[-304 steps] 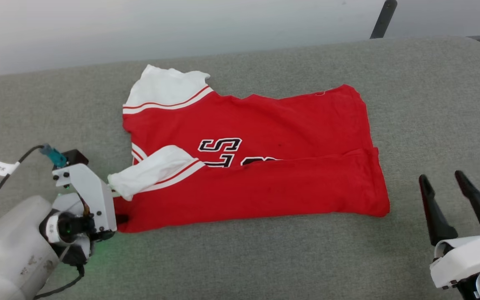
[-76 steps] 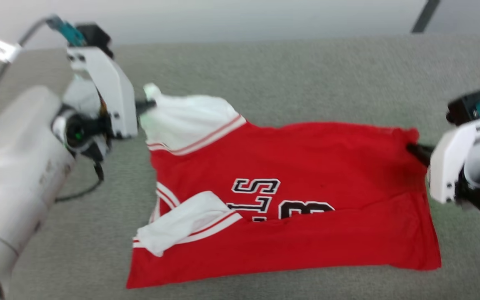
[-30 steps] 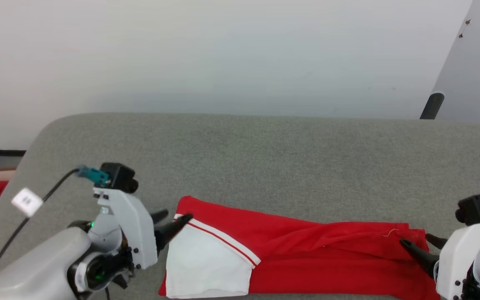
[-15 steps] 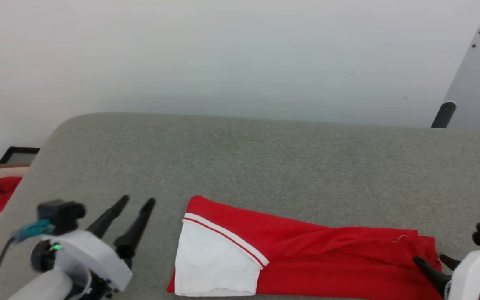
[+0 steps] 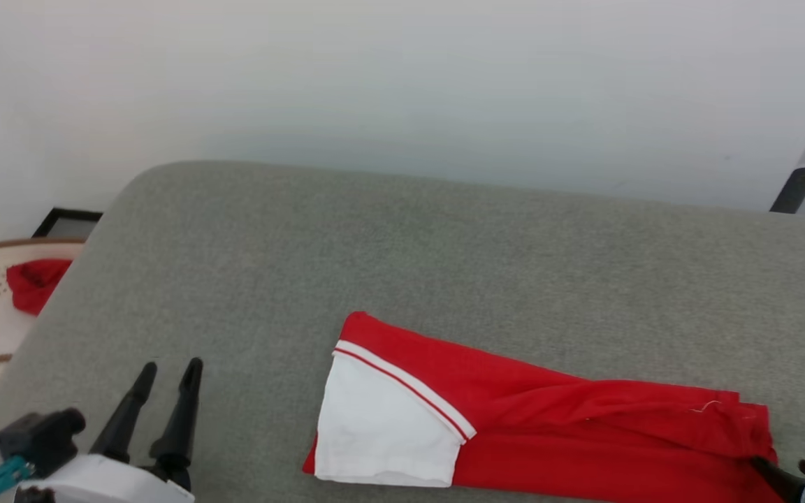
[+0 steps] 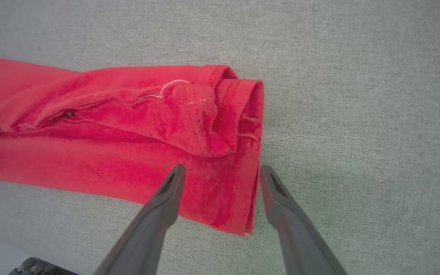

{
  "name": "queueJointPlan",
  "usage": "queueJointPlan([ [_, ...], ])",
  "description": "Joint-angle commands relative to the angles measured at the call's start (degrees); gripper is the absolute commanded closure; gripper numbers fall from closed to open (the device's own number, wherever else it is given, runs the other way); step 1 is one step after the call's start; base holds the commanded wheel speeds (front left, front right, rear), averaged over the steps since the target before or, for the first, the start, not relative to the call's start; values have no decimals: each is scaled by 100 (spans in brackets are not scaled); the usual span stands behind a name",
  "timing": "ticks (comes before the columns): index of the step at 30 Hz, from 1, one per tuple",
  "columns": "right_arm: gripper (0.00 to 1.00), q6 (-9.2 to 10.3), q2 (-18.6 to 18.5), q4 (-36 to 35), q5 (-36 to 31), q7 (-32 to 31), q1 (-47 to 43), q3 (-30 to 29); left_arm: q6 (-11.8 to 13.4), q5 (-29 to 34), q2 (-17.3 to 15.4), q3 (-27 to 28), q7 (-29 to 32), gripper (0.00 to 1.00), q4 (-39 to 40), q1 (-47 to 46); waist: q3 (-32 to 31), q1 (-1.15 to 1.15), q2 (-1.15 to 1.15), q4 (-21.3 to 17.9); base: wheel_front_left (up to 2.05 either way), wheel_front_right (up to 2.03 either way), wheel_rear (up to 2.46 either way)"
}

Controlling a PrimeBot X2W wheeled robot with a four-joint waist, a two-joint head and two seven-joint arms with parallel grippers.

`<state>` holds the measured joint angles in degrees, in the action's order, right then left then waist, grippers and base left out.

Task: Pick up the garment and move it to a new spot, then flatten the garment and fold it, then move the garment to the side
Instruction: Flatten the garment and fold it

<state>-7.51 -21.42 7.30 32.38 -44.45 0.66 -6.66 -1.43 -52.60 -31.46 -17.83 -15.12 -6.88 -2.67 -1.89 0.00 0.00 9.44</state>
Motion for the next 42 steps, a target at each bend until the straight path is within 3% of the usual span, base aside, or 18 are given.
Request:
queueJointPlan([
  [1, 0, 4, -9, 40, -34, -52, 61, -53, -87, 107, 101, 143, 4, 0, -8, 87, 107, 0, 0, 101, 0, 0, 0],
  [11, 0, 4, -7, 510, -268, -442, 496, -70, -506, 596, 790, 824, 4, 0, -155, 191, 576, 0, 0, 386, 0, 0, 0],
  [23, 0, -10, 304, 1753, -439, -865, 1102, 550, -607, 637, 1125, 918, 3, 0, -267, -19, 876, 0, 0, 558, 0, 0, 0],
  [24, 60, -14, 319, 1826, -386, -953, 1101, 667, -610, 619, 1150, 913, 3, 0, -256, -33, 878, 0, 0, 570, 0, 0, 0],
  [25, 100, -15, 338, 1872, -313, -1000, 1134, 727, -610, 605, 1167, 912, 3, 0, -240, -35, 882, 0, 0, 576, 0, 0, 0],
  [42, 100, 8, -508, 1891, -111, -948, 1647, 295, -612, 444, 1238, 1095, 4, 0, -153, 273, 669, 0, 0, 509, 0, 0, 0],
])
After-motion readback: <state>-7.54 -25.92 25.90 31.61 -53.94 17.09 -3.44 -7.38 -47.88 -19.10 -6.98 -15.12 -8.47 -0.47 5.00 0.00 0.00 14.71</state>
